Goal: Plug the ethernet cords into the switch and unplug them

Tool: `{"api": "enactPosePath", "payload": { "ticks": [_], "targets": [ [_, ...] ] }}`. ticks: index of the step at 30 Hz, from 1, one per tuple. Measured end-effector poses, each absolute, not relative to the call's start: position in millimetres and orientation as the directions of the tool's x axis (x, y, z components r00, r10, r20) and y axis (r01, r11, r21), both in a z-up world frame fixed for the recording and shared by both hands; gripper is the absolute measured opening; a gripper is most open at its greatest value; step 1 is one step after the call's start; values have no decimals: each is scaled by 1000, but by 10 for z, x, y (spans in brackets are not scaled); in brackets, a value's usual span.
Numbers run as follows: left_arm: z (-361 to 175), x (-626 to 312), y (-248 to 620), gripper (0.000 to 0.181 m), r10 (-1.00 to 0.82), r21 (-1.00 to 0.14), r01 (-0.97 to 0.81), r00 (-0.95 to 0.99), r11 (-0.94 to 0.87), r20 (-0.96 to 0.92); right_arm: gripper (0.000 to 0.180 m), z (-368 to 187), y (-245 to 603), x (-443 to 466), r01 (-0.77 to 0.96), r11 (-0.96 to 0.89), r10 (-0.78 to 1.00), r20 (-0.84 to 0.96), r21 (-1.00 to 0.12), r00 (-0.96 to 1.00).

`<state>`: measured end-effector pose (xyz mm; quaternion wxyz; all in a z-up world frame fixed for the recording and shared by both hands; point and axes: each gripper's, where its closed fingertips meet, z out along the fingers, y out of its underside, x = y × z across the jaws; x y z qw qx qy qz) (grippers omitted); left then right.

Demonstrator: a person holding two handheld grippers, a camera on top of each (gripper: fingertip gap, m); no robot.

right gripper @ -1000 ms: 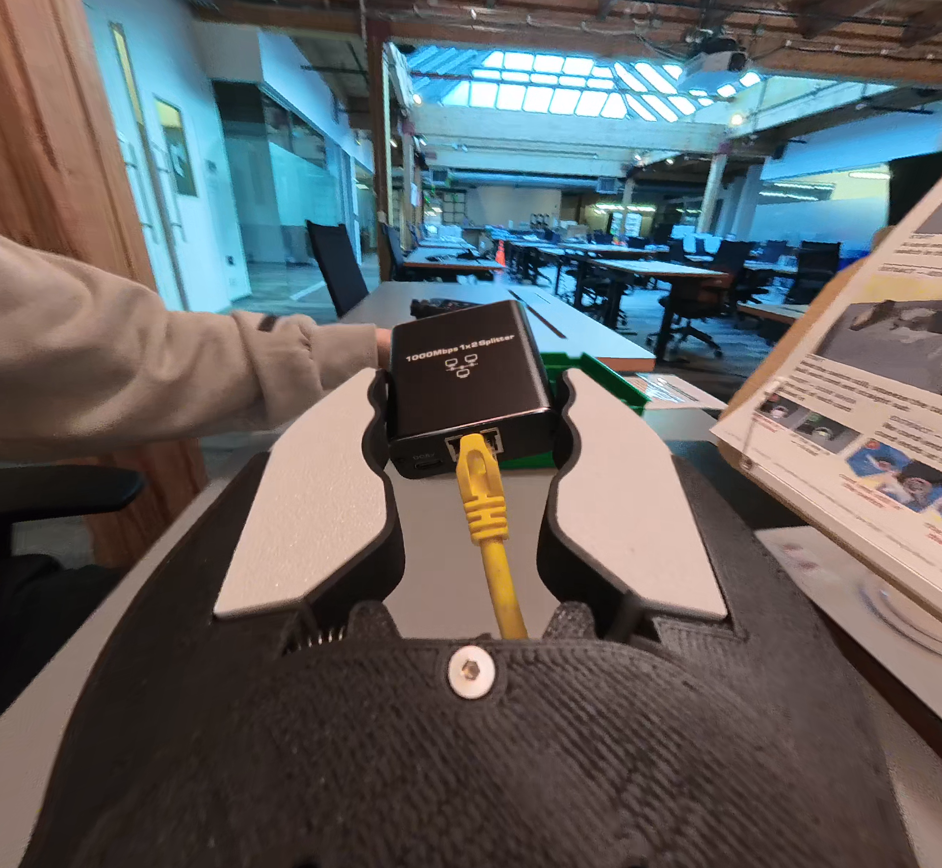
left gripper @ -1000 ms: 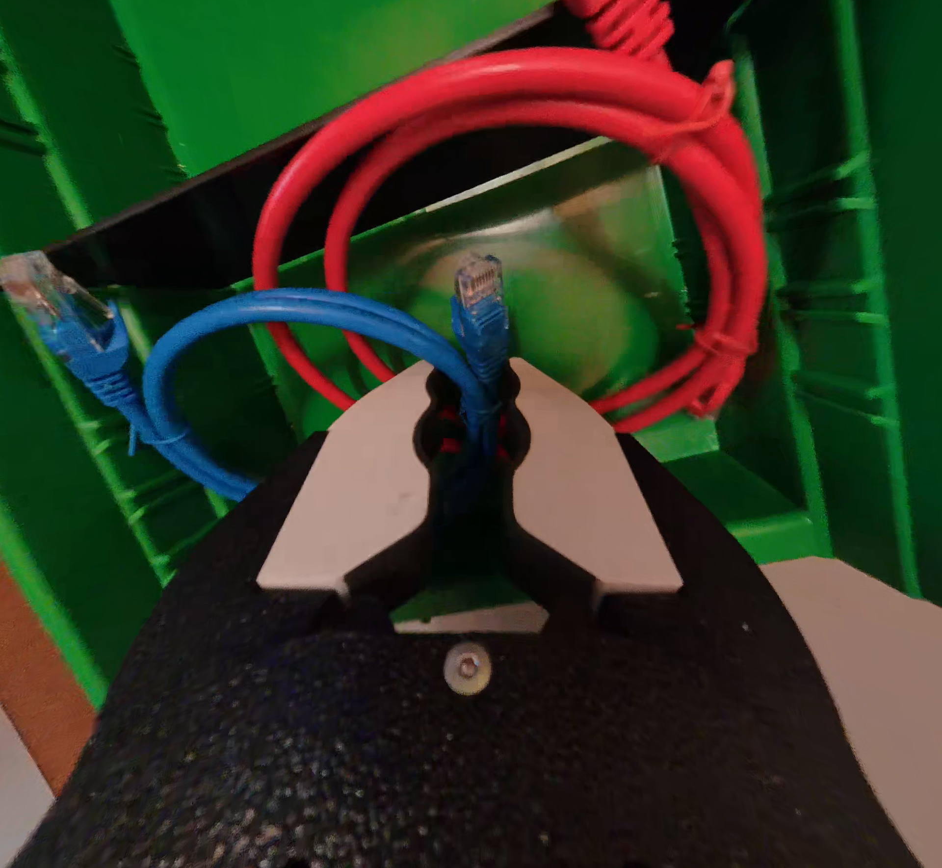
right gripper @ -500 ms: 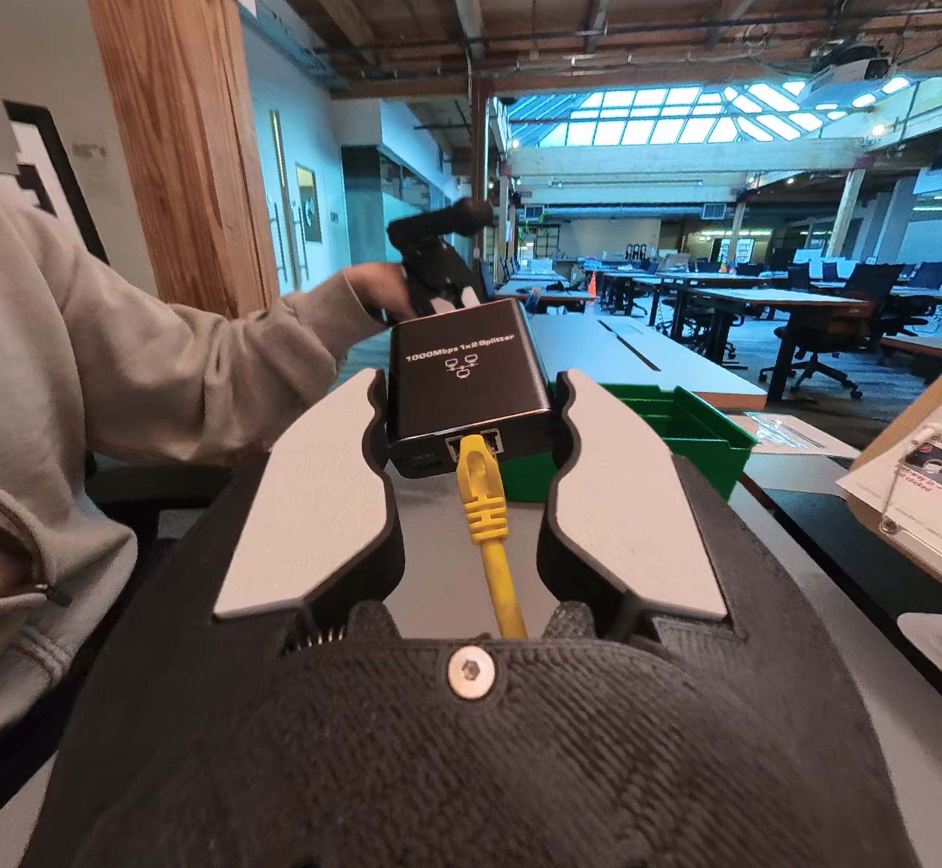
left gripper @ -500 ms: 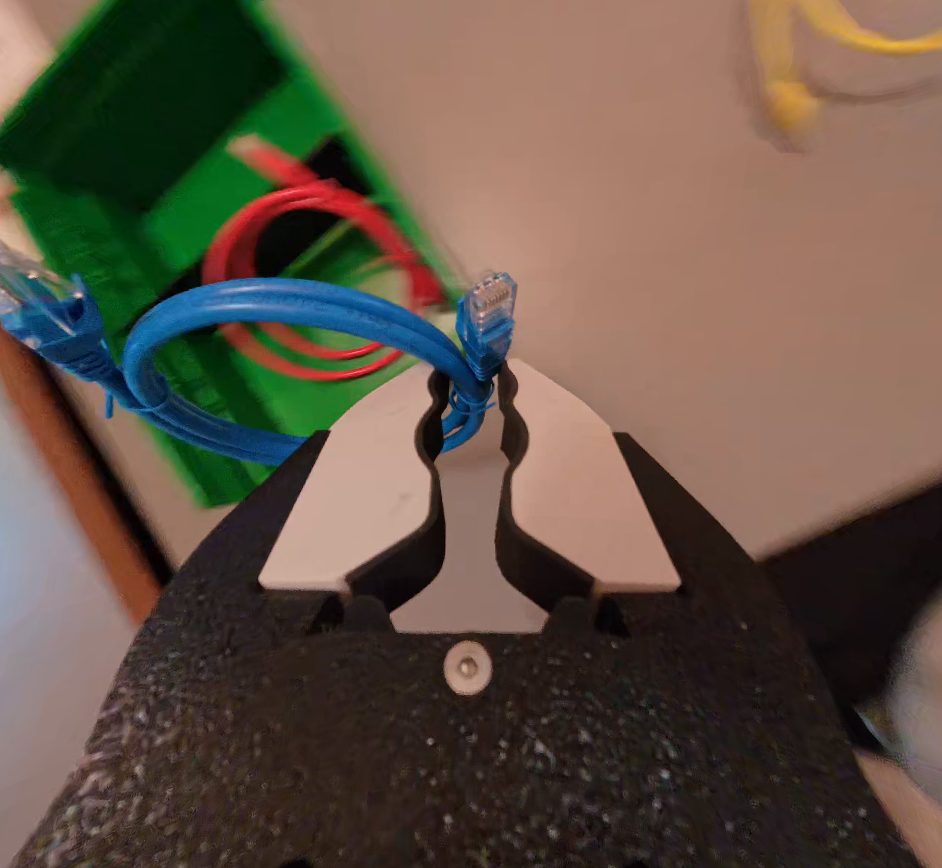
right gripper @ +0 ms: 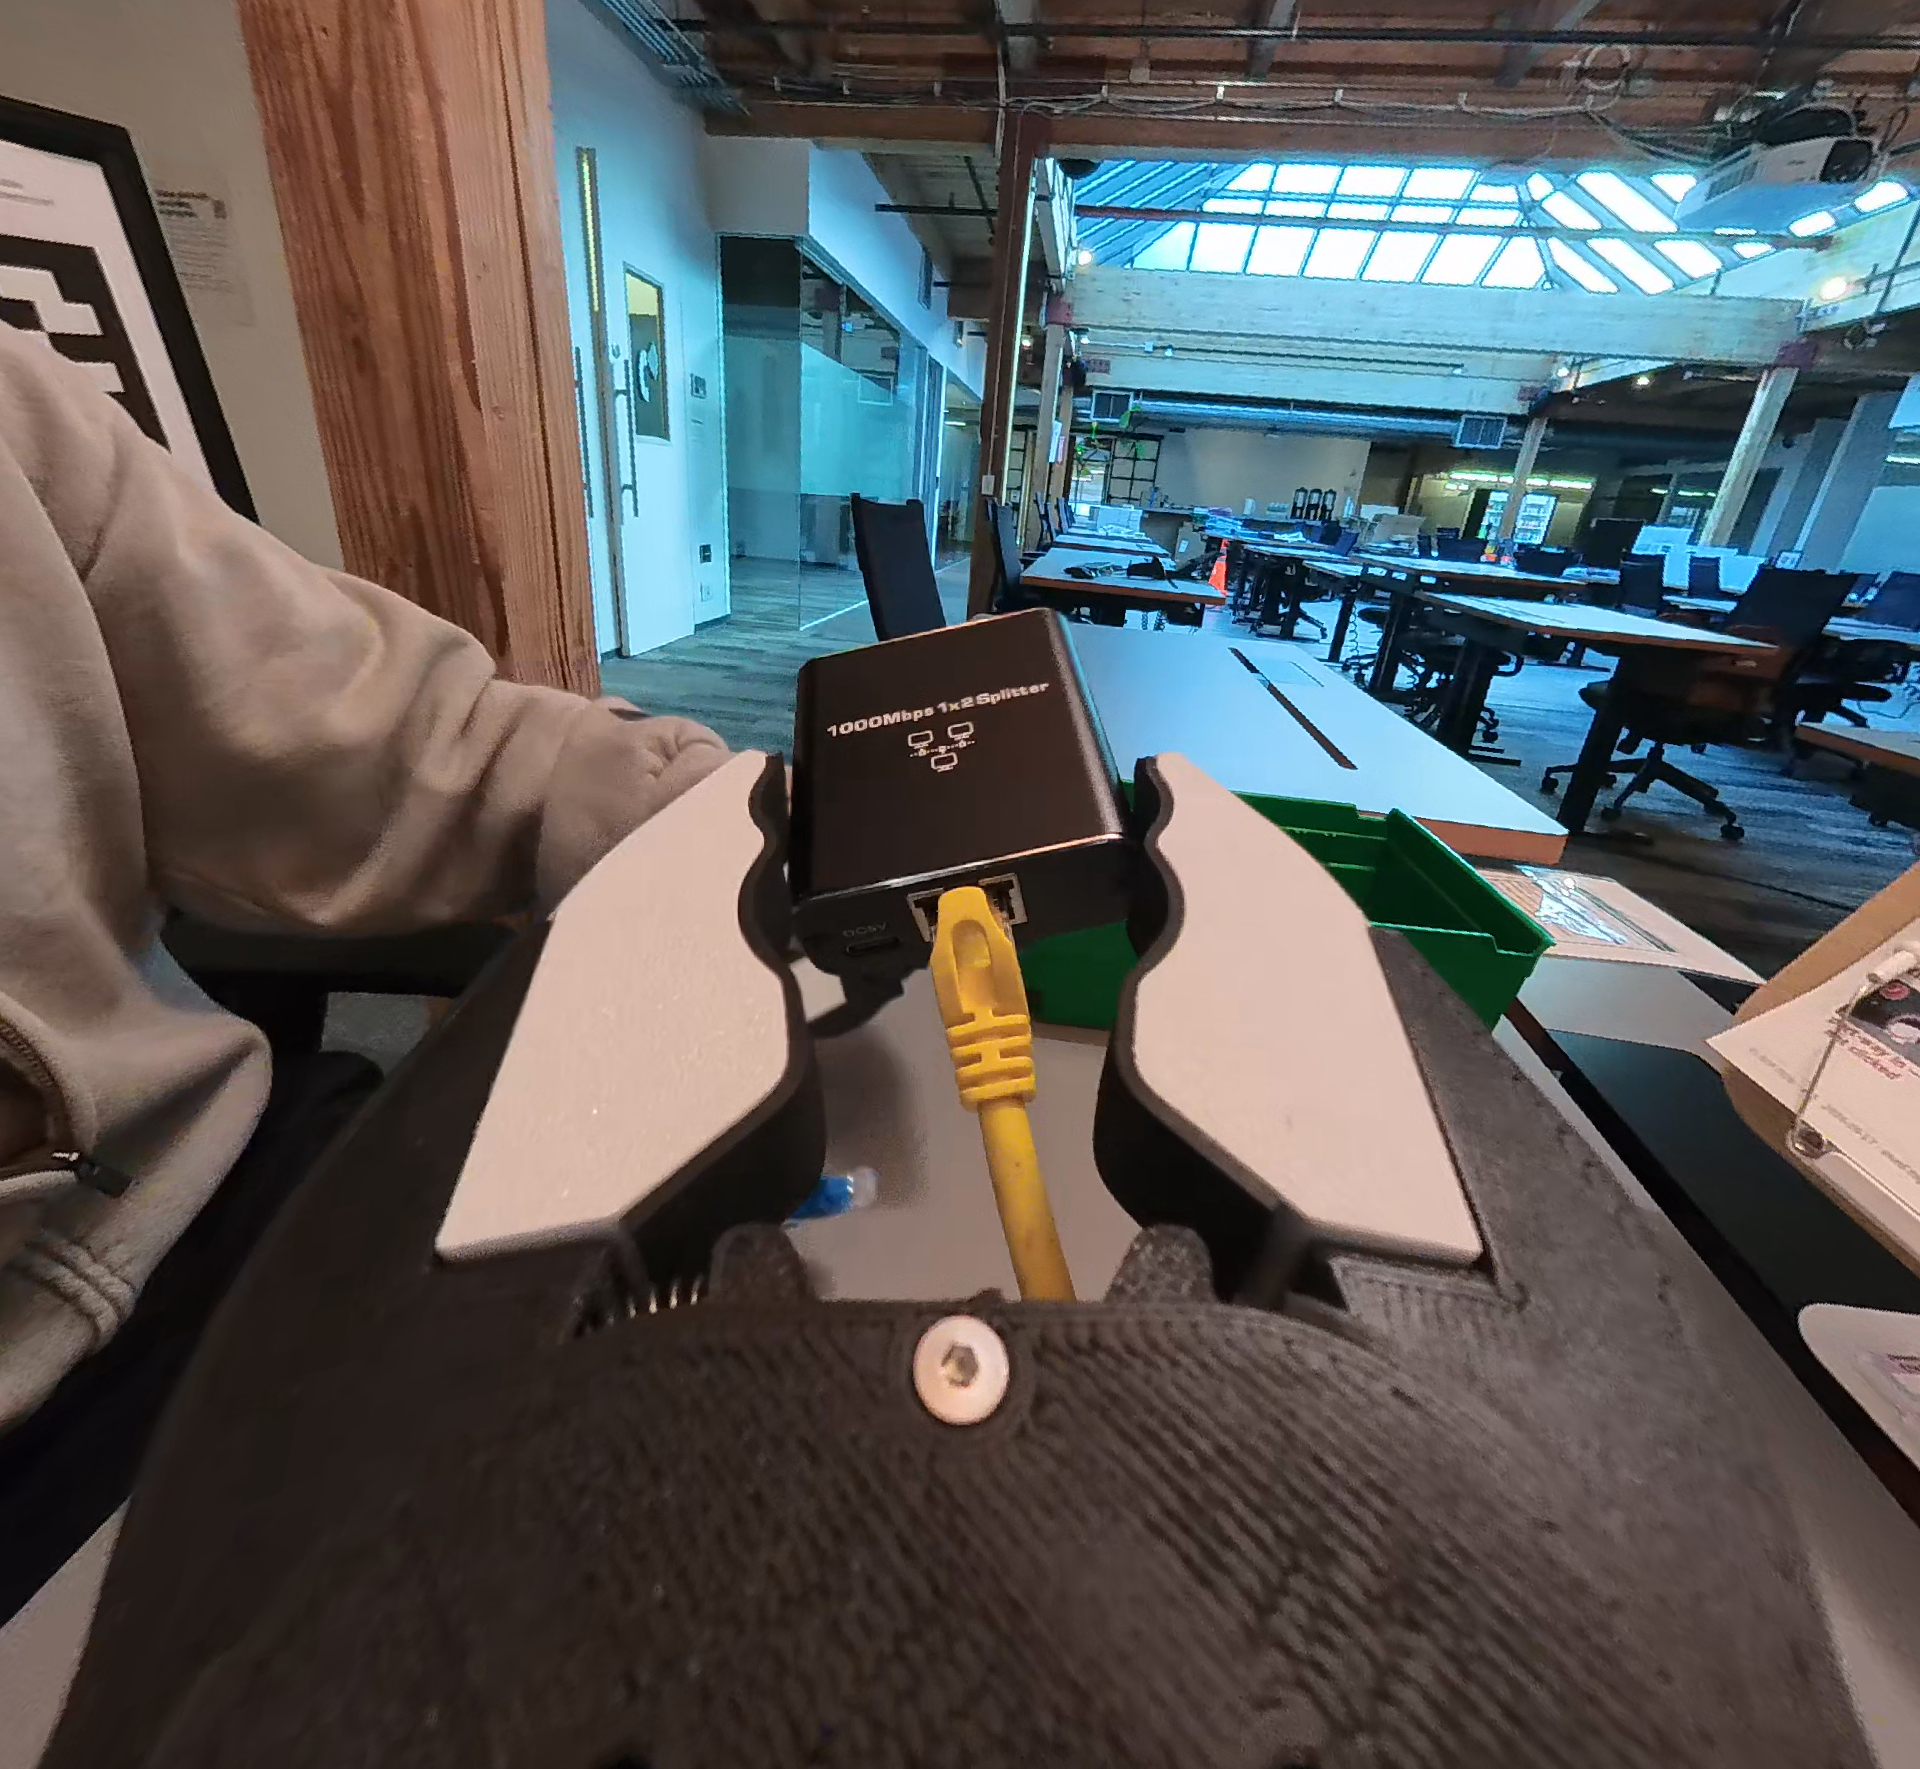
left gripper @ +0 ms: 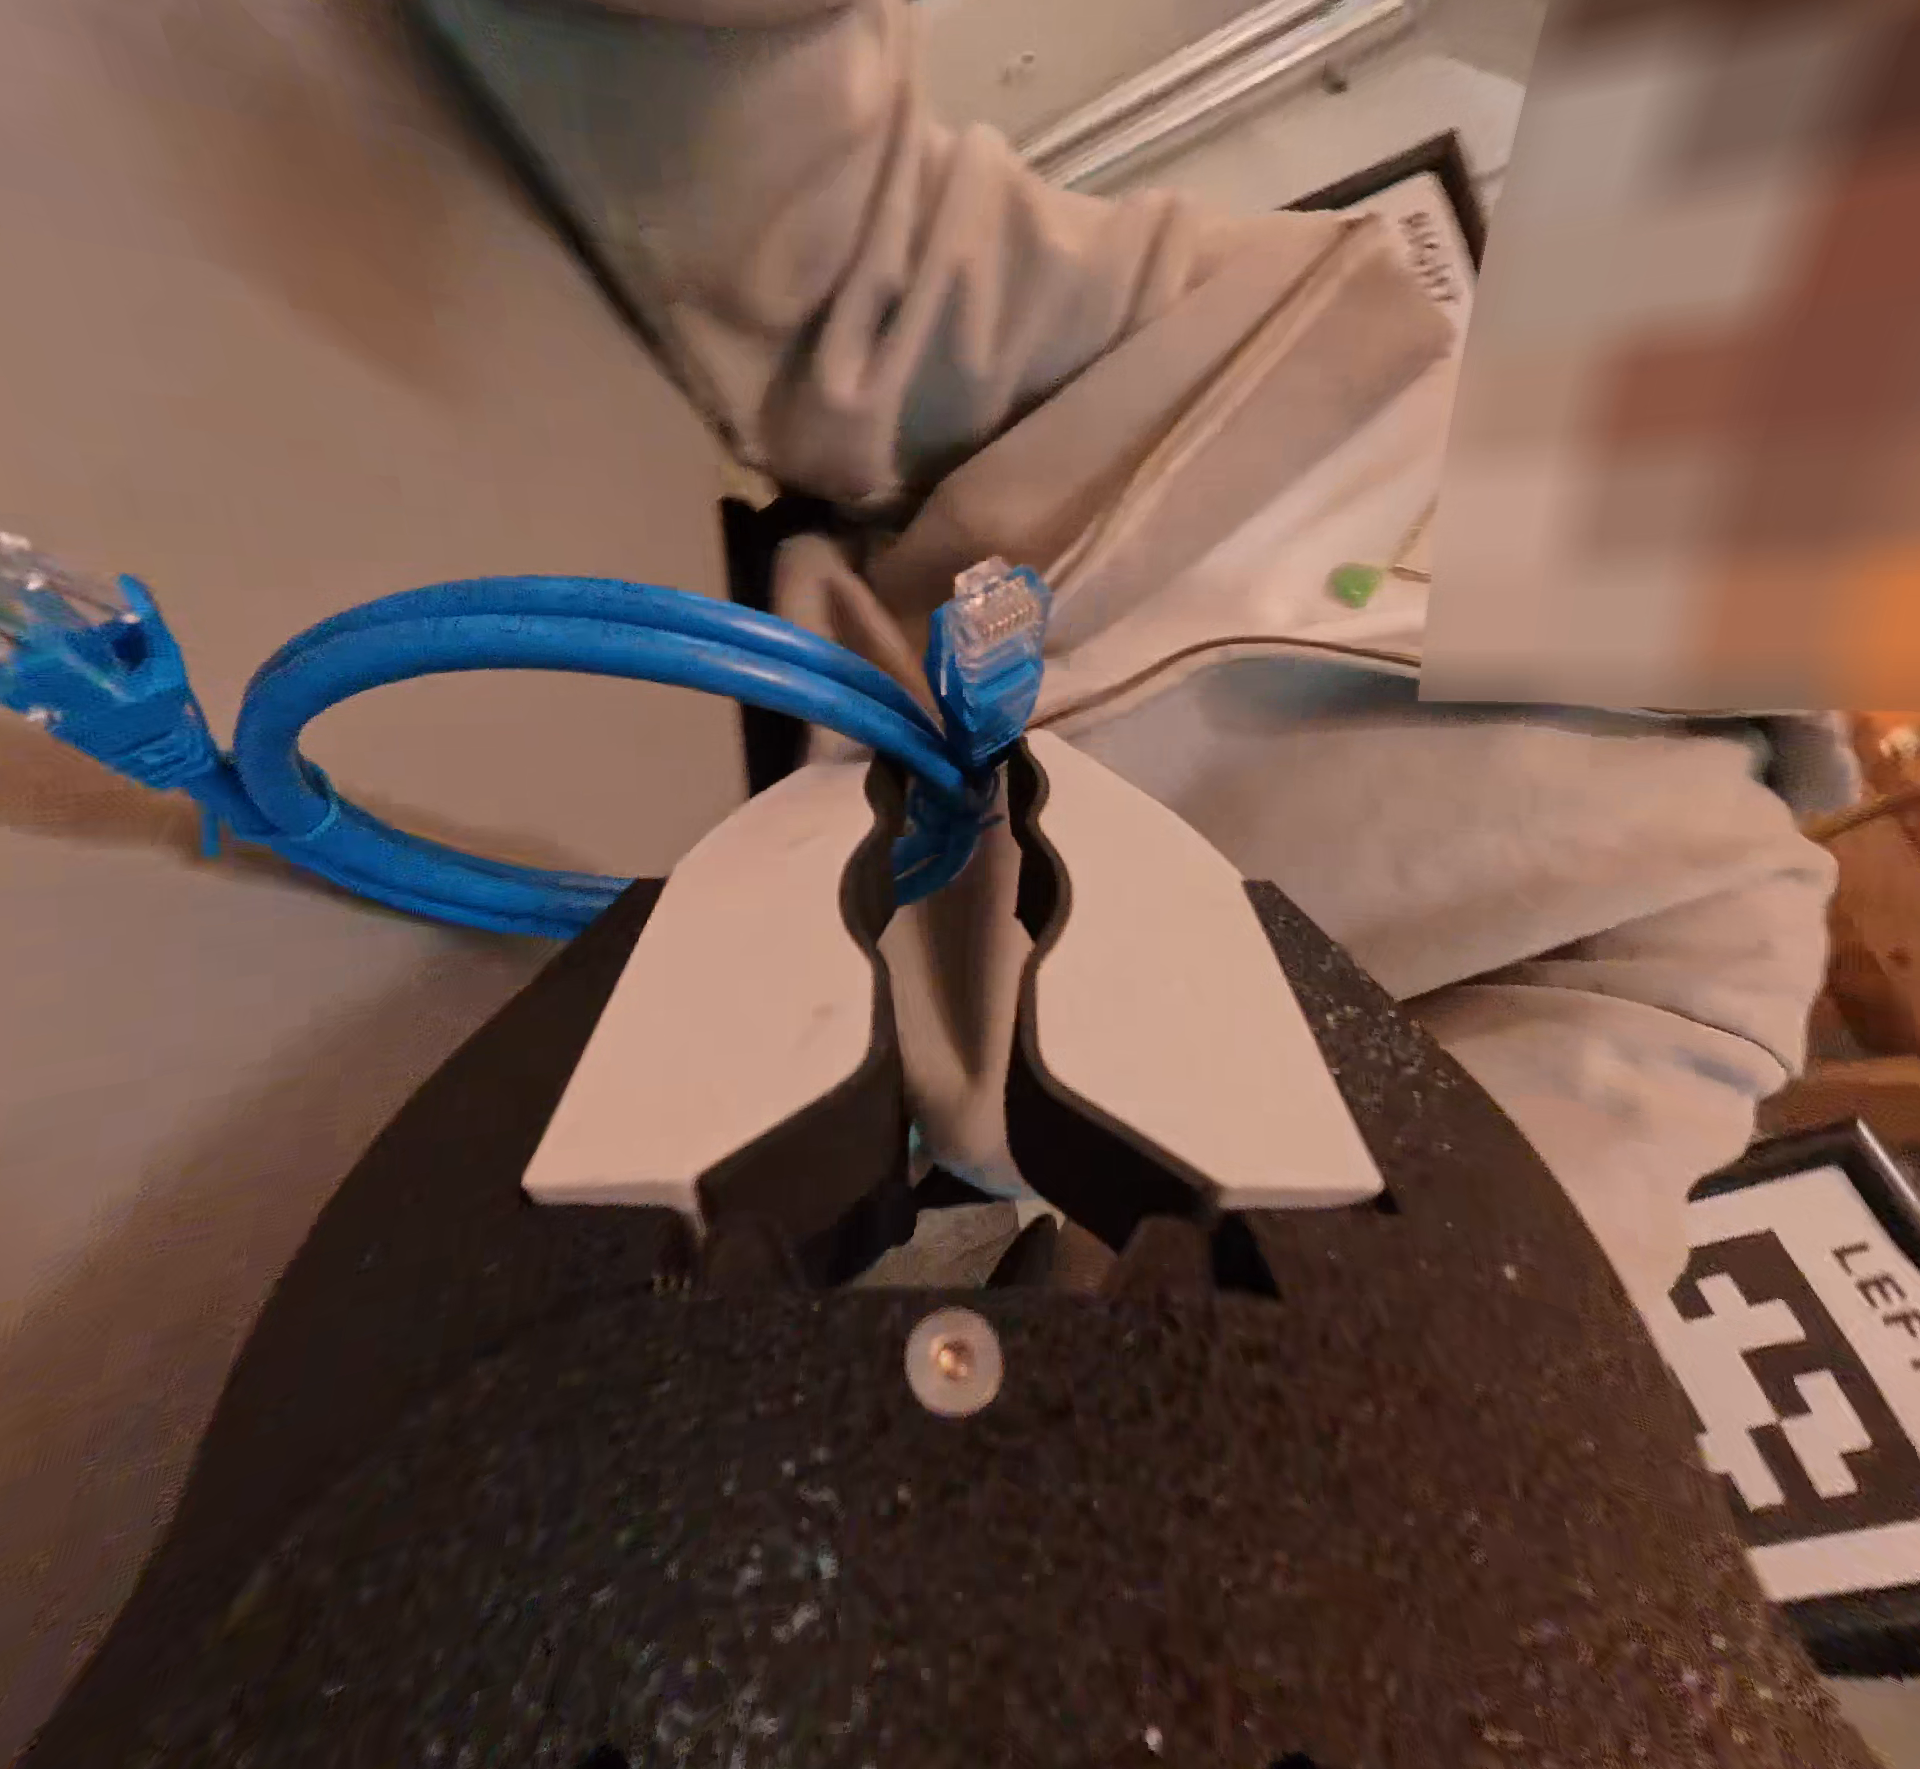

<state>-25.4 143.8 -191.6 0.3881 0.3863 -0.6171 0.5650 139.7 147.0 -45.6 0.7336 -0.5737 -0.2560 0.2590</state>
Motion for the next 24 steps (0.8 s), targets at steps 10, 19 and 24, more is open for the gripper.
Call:
{"api": "enactPosePath", "payload": {
  "ticks": [10,19,24],
  "targets": [
    [-2496,22,2812,9,-784,-365,-927,-164,-84,599,64,-475,1453,1459,-76,209,663,84,-975,744],
    [-2734,185,2983,34,-992,-470,-879,26,-84,127,64,-505,1459,1453,-53,198,660,93,-979,745],
    [-3021,230,2866,31,-1000,-341,-940,16,-11,-10,64,-537,1474,1422,-43,196,668,101,-980,737]
  ]
}}
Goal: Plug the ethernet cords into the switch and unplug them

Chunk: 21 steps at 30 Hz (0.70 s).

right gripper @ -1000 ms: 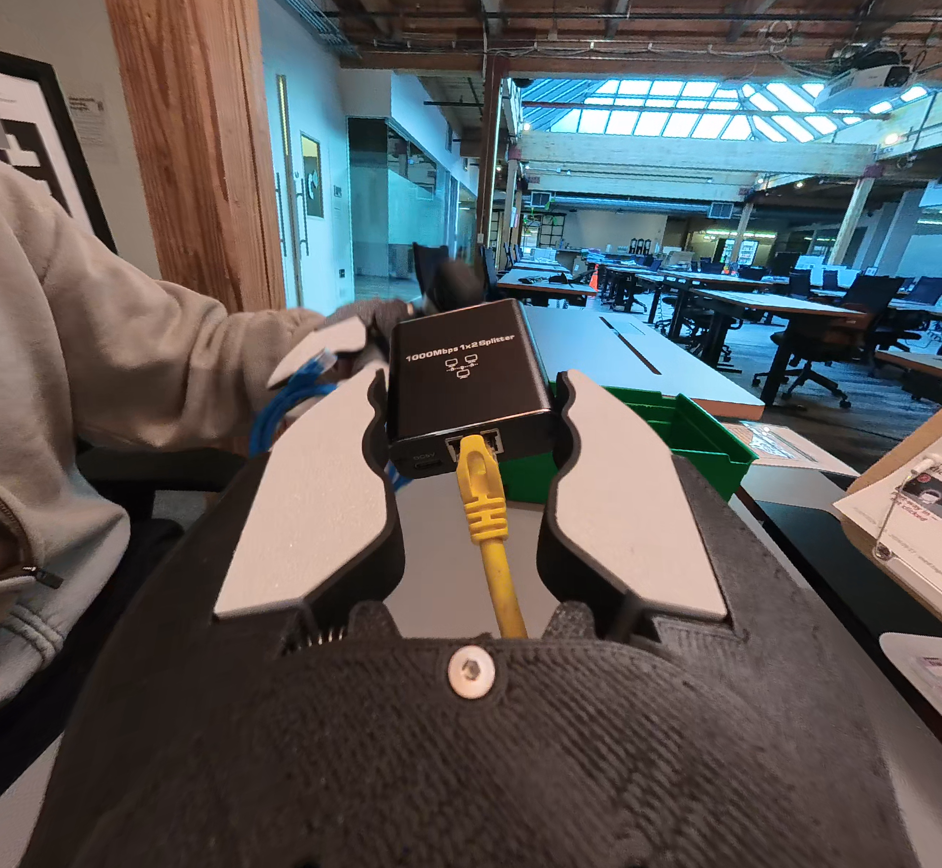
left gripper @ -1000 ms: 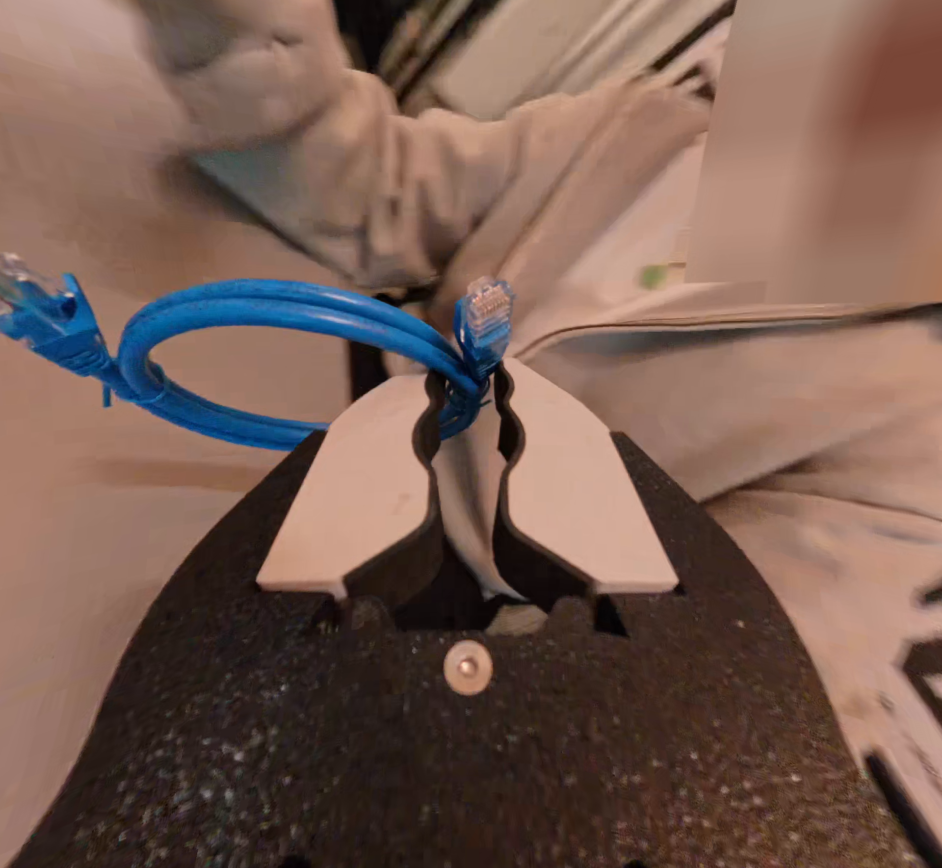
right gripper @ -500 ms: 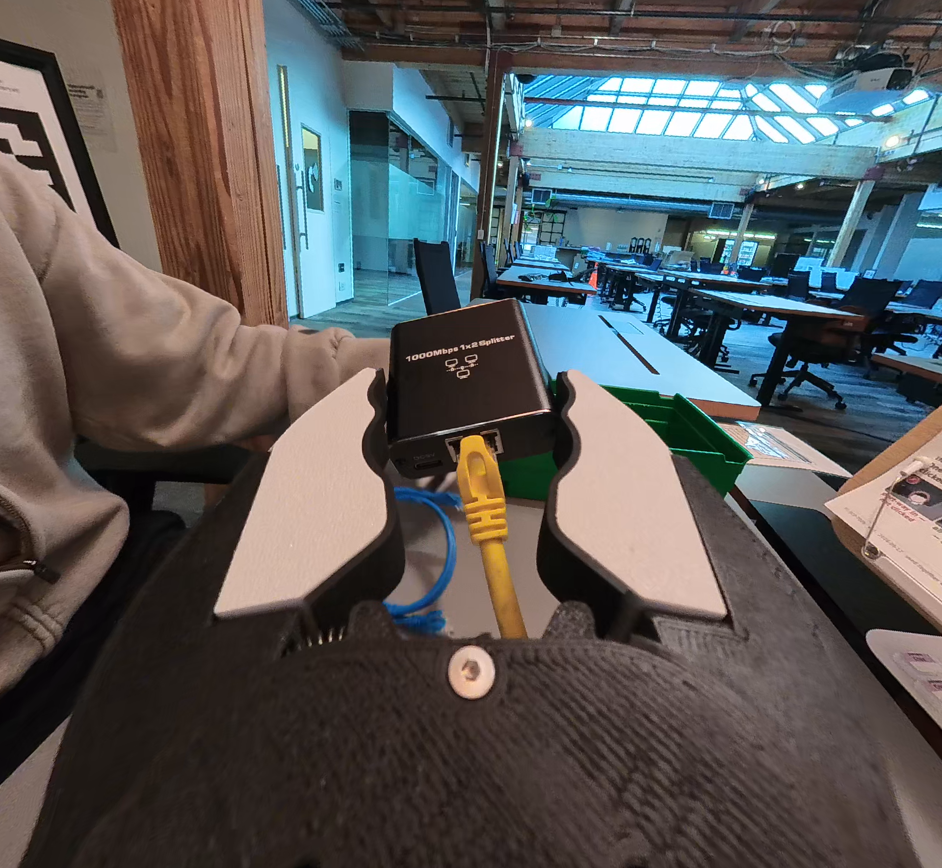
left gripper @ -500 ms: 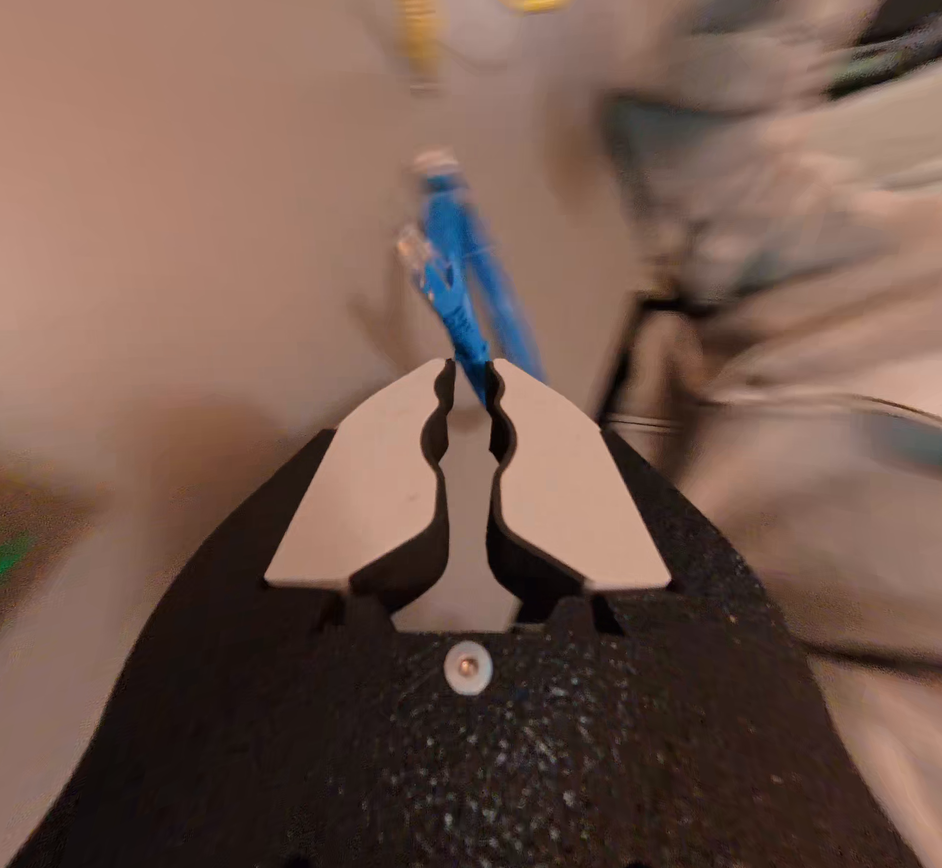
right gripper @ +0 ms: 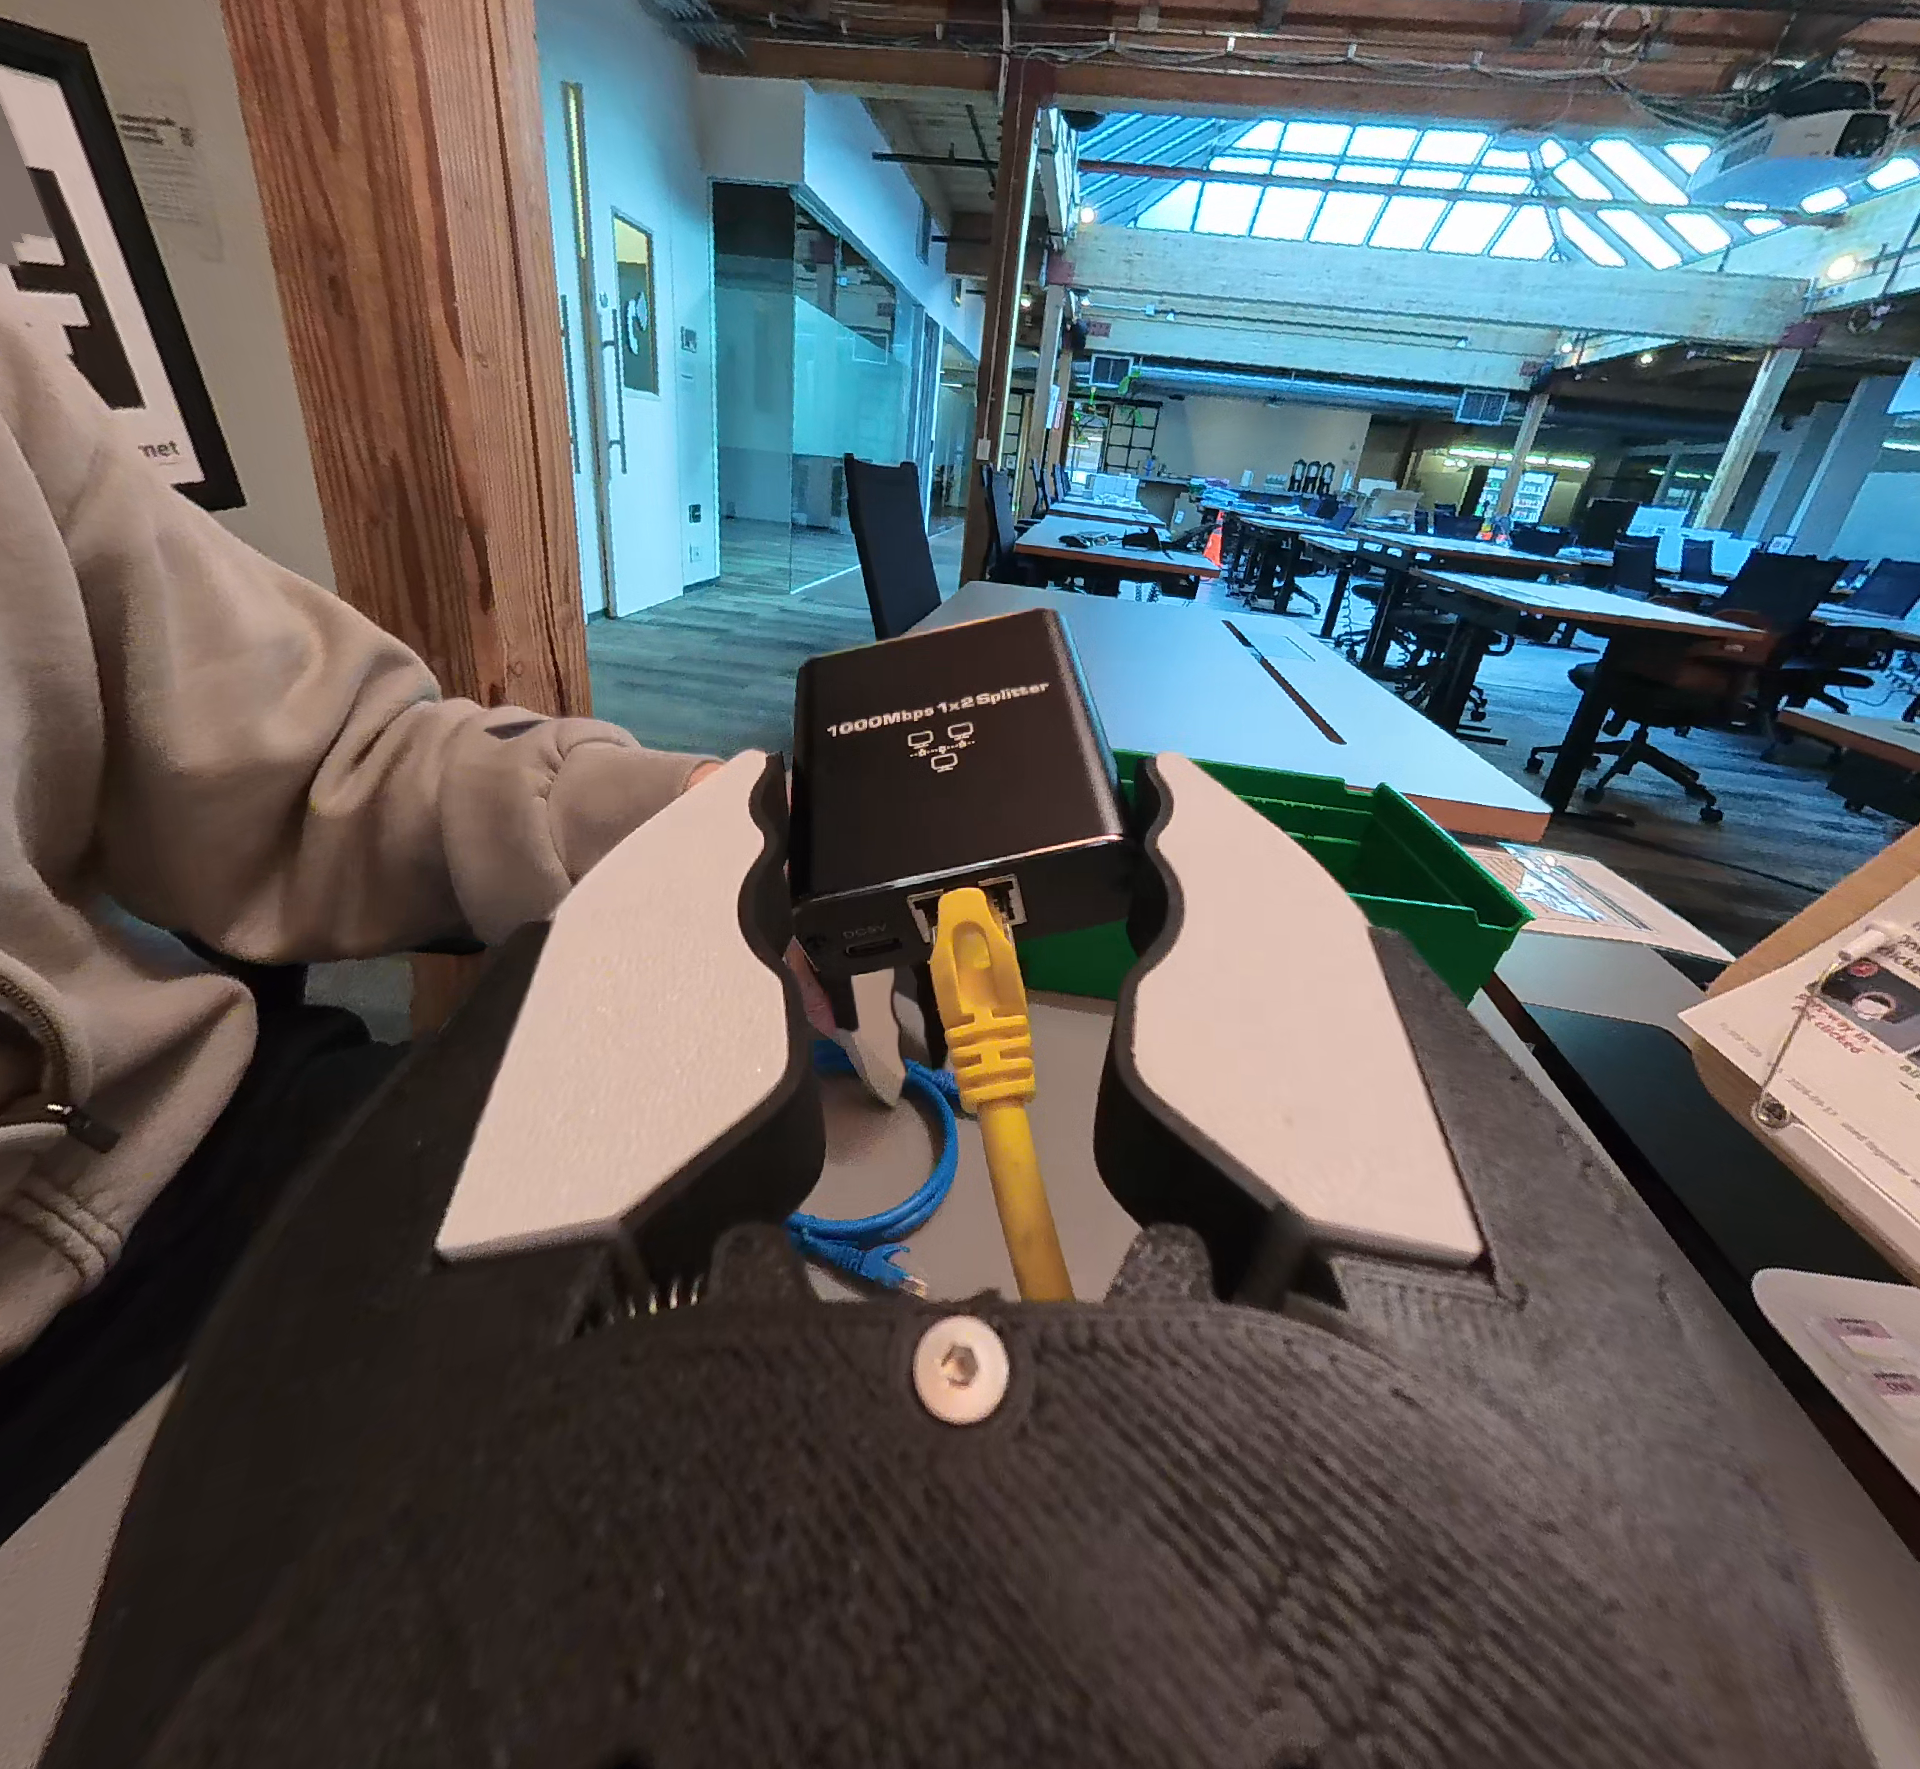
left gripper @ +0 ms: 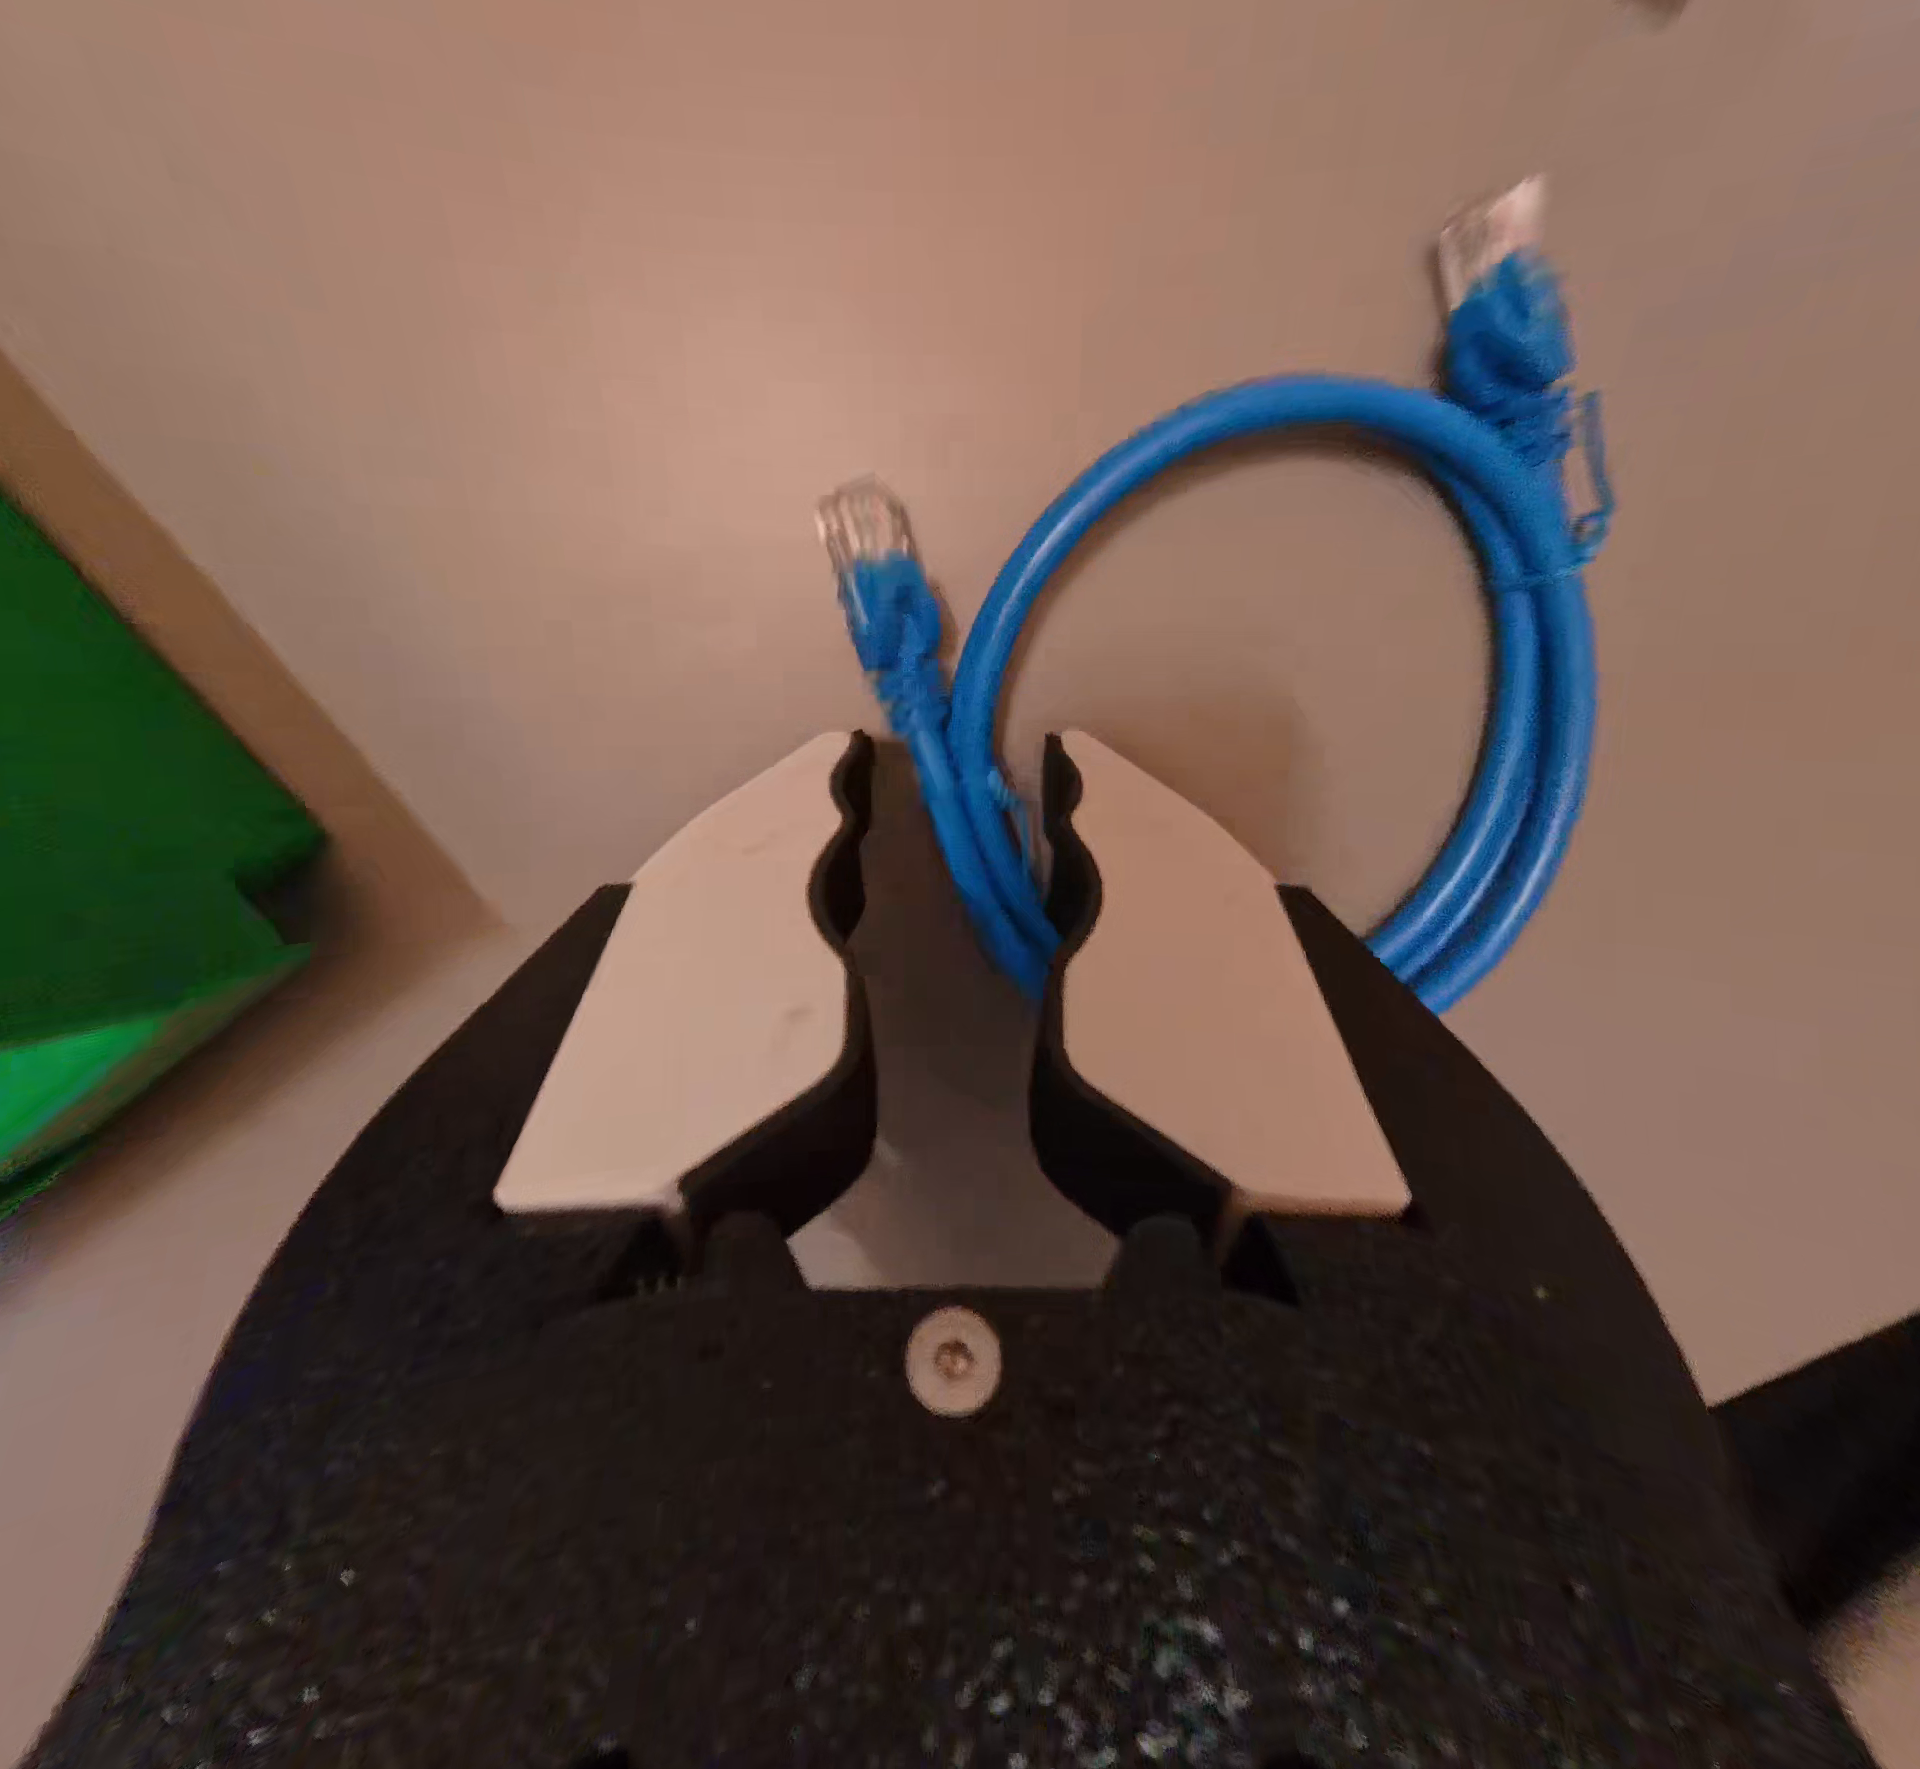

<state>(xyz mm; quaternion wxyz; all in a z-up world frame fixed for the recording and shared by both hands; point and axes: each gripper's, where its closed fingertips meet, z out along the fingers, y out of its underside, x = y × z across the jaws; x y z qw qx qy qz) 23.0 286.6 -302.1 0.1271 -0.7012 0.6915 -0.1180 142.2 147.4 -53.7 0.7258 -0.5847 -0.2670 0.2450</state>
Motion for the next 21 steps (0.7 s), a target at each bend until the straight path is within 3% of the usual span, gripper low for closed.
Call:
{"api": "enactPosePath", "payload": {
  "ticks": [2,4,5,12,18,21],
  "targets": [
    [-3032,357,2887,51,-999,-375,-927,24,-11,-31,64,-570,1467,1395,-24,194,679,116,-981,725],
    [-3029,491,2902,27,-997,-446,-894,-5,38,-73,64,-598,1487,1404,-4,176,669,117,-984,734],
    [-3029,538,2886,23,-996,-475,-877,-30,67,-86,64,-605,1496,1413,6,173,661,121,-985,741],
    [-2970,563,2589,21,-961,-476,-837,-269,268,-69,64,-698,1527,1397,72,176,653,171,-982,738],
    [-2016,551,1887,21,-813,-646,-626,-582,436,16,64,-758,1492,1263,115,187,698,214,-976,684],
    [-1584,495,1732,21,-745,-642,-564,-667,520,-18,64,-824,1518,1211,150,166,707,224,-975,670]
  ]
}}
